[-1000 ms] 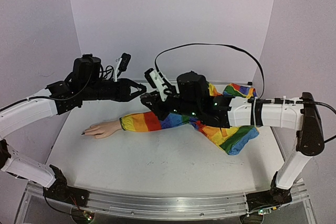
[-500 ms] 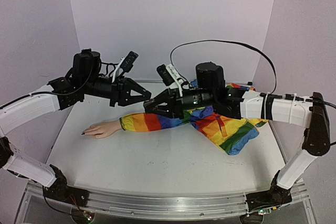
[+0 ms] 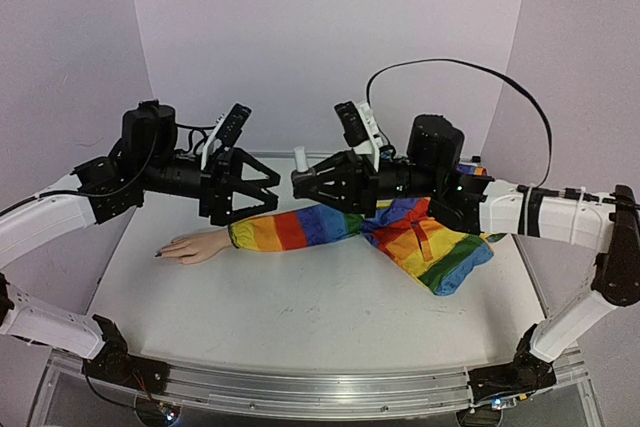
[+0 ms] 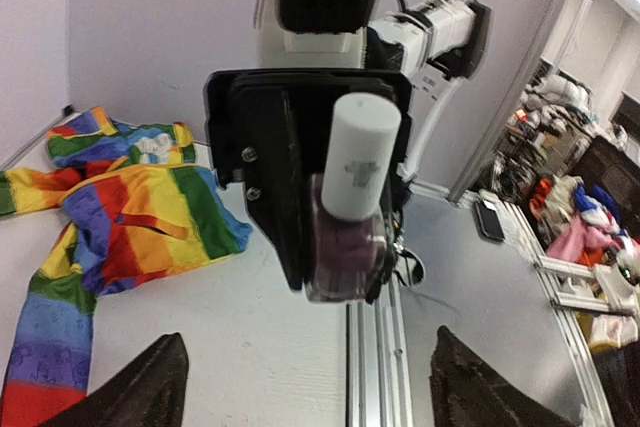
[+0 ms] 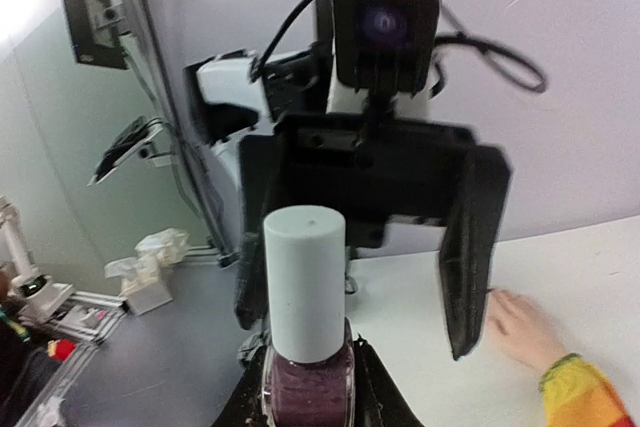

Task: Paint the nails

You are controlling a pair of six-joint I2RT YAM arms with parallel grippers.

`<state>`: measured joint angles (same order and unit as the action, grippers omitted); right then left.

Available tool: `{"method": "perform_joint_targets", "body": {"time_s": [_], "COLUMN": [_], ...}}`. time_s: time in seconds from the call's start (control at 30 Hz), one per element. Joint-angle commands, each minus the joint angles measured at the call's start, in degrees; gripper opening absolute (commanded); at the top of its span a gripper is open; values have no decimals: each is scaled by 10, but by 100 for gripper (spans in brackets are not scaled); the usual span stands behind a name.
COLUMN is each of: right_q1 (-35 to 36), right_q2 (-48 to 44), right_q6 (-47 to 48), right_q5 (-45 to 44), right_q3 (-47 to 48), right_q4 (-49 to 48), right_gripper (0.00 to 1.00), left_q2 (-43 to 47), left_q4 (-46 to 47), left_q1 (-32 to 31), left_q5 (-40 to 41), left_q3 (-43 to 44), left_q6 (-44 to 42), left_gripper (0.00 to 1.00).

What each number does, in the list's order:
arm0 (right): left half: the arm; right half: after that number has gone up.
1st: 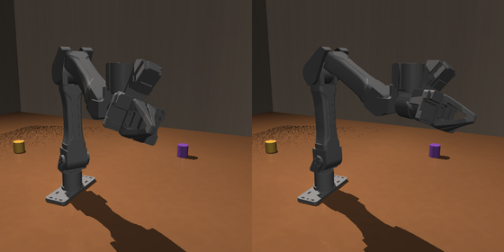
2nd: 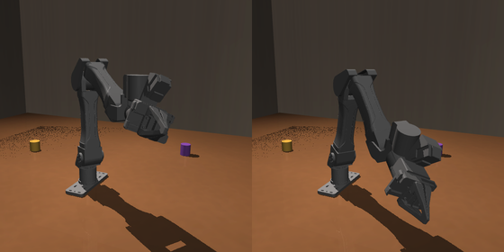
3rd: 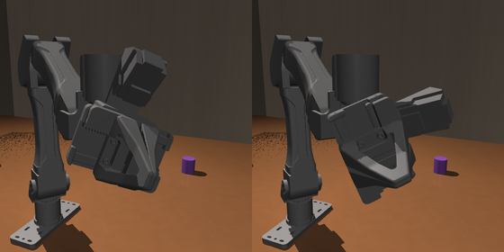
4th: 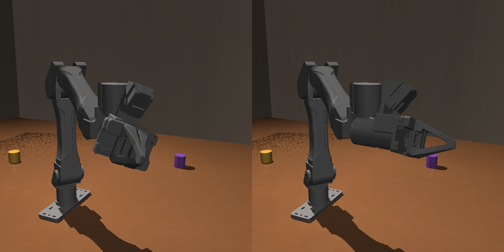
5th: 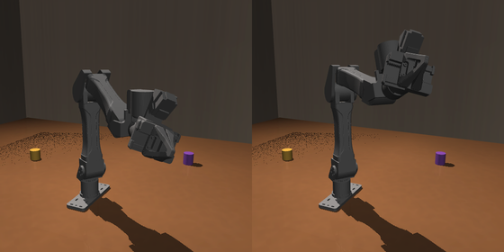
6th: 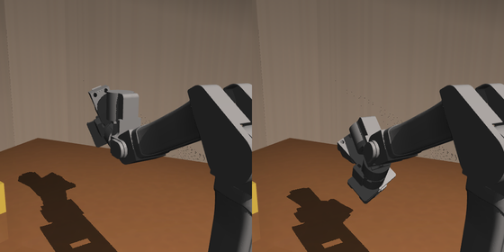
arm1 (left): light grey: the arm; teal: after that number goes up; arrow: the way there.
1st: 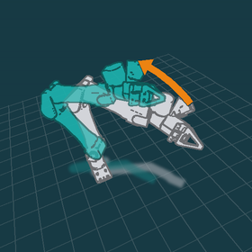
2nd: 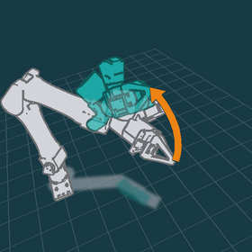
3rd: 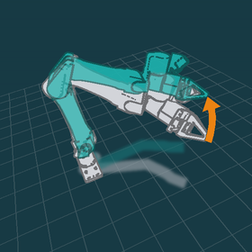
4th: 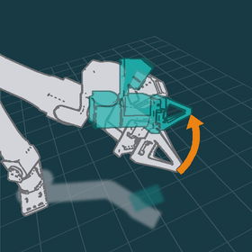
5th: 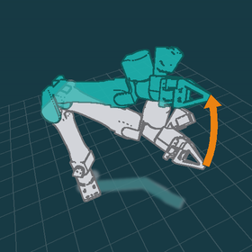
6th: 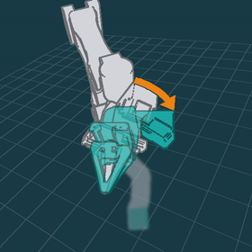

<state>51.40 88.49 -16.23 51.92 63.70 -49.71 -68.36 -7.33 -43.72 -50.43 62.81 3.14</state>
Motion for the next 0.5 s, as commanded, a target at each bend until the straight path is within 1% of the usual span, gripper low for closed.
{"method": "perform_joint_targets", "body": {"time_s": [0.0,0.03,0.07,0.17,0.23,0.3,0.37,0.47], "right_q1": [-1,-1,1,14,32,46,58,72], "right_q2": [-41,-39,-36,-16,-4,7,19,39], "right_q6": [89,94,102,126,144,157,167,180], "right_q5": [-186,-217,-247,-341,-408,-449,-479,-511], "right_q3": [14,13,18,34,42,52,61,78], "right_q4": [57,62,74,102,112,117,119,128], "right_gripper": [0,0,0,0,0,0,0,0], "left_q2": [72,80,84,82,73,68,61,44], "left_q4": [-9,-10,-10,-12,-12,-12,-11,-11], "left_q1": [5,5,5,5,5,5,5,5], "left_q5": [162,178,194,234,257,305,346,341], "left_q3": [-11,-13,-13,-3,4,5,2,12], "left_q6": [34,50,69,132,169,209,233,232], "left_gripper": [91,95,96,99,99,99,96,90]}}
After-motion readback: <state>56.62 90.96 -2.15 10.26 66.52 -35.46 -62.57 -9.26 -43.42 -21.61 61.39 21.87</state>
